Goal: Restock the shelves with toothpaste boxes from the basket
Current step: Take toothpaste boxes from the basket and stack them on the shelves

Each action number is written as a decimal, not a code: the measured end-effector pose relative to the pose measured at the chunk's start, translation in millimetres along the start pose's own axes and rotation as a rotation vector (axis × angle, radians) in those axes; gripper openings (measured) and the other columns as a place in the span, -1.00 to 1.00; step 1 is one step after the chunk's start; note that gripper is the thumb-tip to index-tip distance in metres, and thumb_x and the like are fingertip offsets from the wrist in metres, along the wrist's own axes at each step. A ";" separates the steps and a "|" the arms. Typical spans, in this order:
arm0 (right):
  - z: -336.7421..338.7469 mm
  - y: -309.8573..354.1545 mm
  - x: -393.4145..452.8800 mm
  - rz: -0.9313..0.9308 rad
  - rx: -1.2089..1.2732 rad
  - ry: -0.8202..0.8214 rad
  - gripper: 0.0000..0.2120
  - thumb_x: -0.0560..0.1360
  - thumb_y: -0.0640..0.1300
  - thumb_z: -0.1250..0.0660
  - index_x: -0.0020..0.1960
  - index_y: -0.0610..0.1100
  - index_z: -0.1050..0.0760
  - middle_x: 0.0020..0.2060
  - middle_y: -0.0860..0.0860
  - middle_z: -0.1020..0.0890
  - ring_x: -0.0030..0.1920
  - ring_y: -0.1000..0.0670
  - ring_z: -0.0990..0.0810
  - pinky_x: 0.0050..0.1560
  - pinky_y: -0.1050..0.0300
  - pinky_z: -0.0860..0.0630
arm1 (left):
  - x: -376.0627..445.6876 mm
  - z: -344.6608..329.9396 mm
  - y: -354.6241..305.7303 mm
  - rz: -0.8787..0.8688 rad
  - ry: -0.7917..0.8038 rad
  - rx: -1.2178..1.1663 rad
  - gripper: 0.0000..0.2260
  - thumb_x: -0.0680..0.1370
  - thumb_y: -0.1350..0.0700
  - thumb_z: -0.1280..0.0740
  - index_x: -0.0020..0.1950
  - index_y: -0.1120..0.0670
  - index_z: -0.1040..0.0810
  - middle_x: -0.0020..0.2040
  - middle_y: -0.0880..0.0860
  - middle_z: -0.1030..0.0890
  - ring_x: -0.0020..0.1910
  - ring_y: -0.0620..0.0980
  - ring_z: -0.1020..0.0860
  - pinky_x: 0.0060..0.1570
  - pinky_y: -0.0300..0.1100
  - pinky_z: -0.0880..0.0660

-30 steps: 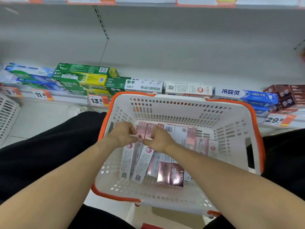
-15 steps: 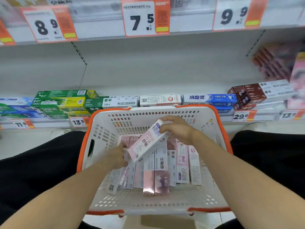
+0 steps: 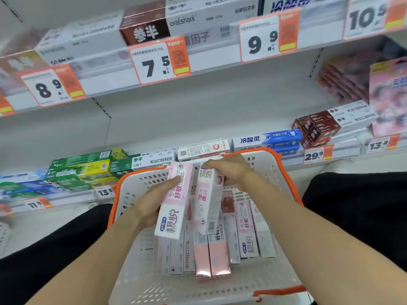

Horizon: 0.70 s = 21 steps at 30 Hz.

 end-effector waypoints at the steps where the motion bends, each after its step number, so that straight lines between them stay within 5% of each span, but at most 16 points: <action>1: -2.0 -0.2 1.9 0.009 -0.056 -0.035 -0.79 0.33 -0.11 -0.56 -0.17 -0.23 -0.62 -0.25 -0.12 -0.74 -0.20 -0.12 -0.73 -0.13 -0.03 -0.70 | 0.2 -8.9 -2.0 -0.019 0.016 0.000 -0.64 0.52 -0.04 -0.36 0.19 0.17 -0.61 0.01 0.24 -0.69 -0.15 0.18 -0.69 -0.21 -0.02 -0.62; 7: -10.4 -9.0 8.3 -0.014 -0.292 0.005 -0.83 0.40 -0.10 -0.50 -0.17 -0.21 -0.62 -0.19 -0.08 -0.74 -0.15 -0.07 -0.73 0.01 -0.08 -0.67 | 2.4 -34.9 1.9 -0.177 0.038 0.320 -0.60 0.48 0.11 -0.50 0.29 0.06 -0.51 0.10 0.10 -0.71 0.06 0.11 -0.70 0.04 0.06 -0.63; 12: -14.1 -22.6 8.2 -0.089 -0.317 0.053 -0.93 0.50 -0.12 -0.46 -0.15 -0.09 -0.66 -0.03 -0.08 -0.73 -0.01 -0.09 -0.70 0.11 -0.08 -0.64 | 11.0 -35.7 17.4 -0.228 -0.146 0.508 -0.44 0.26 0.15 -0.68 0.19 -0.01 -0.55 0.01 -0.09 -0.72 -0.02 -0.16 -0.68 -0.06 -0.21 -0.63; 15: -15.4 -27.1 6.0 -0.143 -0.245 0.055 -0.69 0.57 0.04 -0.38 0.07 -0.22 -0.58 -0.07 -0.13 -0.72 -0.06 -0.12 -0.71 0.02 -0.08 -0.66 | 11.2 -34.5 20.7 -0.241 -0.171 0.524 -0.48 0.25 0.19 -0.68 0.12 0.00 -0.56 -0.05 -0.13 -0.70 -0.14 -0.32 -0.65 -0.23 -0.42 -0.55; 18: -17.9 -24.2 -0.9 -0.221 -0.056 0.137 -0.67 0.69 -0.04 -0.16 0.26 -0.29 -0.43 -0.09 -0.19 -0.64 -0.08 -0.15 -0.69 -0.13 -0.11 -0.66 | 10.3 -24.6 29.3 -0.188 -0.209 0.428 -0.51 0.25 0.23 -0.67 0.10 0.03 -0.59 -0.03 -0.07 -0.73 -0.11 -0.20 -0.69 -0.14 -0.24 -0.62; 21: -20.7 -18.6 -3.5 -0.239 0.005 0.321 -0.78 0.62 -0.32 -0.19 0.24 -0.37 -0.42 0.10 -0.29 -0.65 0.04 -0.15 -0.69 -0.07 0.02 -0.68 | 8.3 -12.3 35.7 -0.098 -0.197 0.228 -0.55 0.29 0.30 -0.63 0.13 0.10 -0.63 0.02 0.06 -0.74 -0.04 0.04 -0.72 0.01 0.04 -0.64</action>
Point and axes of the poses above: each hand's wrist, its own x-axis towards the middle knuckle, its own z-axis out of the back of the hand, y = z × x, the point moved 5 cm from there along x, towards the middle knuckle
